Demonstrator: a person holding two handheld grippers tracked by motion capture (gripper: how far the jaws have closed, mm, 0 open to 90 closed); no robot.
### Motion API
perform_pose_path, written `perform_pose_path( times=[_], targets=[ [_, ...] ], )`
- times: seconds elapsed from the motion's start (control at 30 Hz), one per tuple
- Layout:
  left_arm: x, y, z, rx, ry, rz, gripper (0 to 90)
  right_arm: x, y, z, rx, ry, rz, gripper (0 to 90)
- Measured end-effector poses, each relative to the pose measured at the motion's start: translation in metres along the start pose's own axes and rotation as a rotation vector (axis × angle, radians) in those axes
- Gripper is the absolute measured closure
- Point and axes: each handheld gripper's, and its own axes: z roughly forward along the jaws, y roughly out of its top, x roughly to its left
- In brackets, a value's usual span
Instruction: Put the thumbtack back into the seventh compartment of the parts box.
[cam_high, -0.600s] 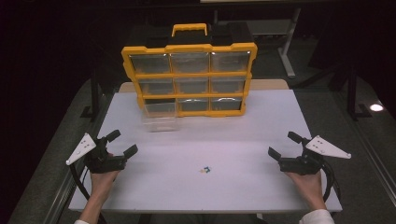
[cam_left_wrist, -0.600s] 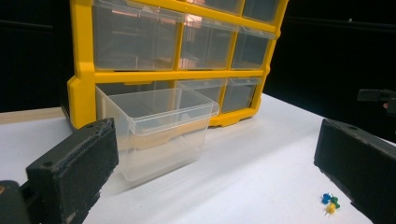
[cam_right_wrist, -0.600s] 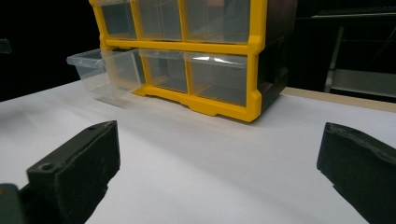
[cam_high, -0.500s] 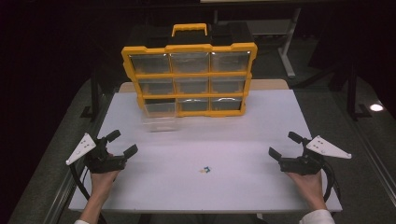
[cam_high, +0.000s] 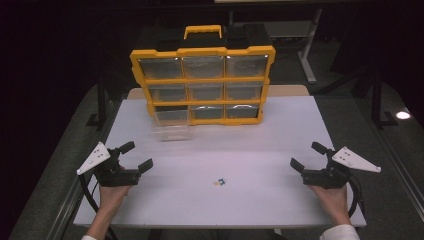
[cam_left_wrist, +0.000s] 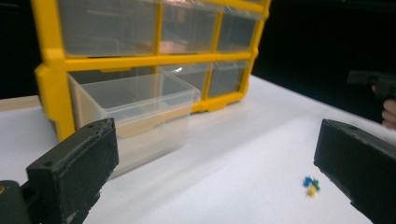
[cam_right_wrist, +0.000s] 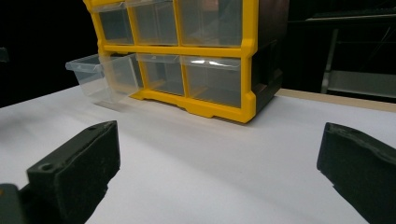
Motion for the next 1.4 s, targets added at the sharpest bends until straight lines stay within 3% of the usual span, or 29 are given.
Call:
perform_pose_path(
  times=[0.27,0.37,0.73,1.07,1.4],
  targets=[
    [-0.002,0.001,0.013,0.118,-0.009,0.043,0.0,0.002,-0.001,0.002,0.018,-0.001,-0.016,0.0],
    [-0.001,0.003,0.021,0.154,-0.034,0.044,0.0,0.002,-0.001,0.003,0.021,0.003,-0.017,0.0],
    [-0.001,0.013,0.046,0.204,-0.059,0.054,0.0,0.002,-0.001,0.004,0.037,-0.002,-0.026,0.0],
    [-0.017,0.026,0.079,0.296,-0.12,0.105,0.0,-0.001,-0.001,0.003,0.034,0.001,0.004,0.0],
    [-0.033,0.024,0.107,0.385,-0.185,0.126,0.0,-0.003,-0.001,0.001,0.029,-0.004,0.0,0.0]
  ],
)
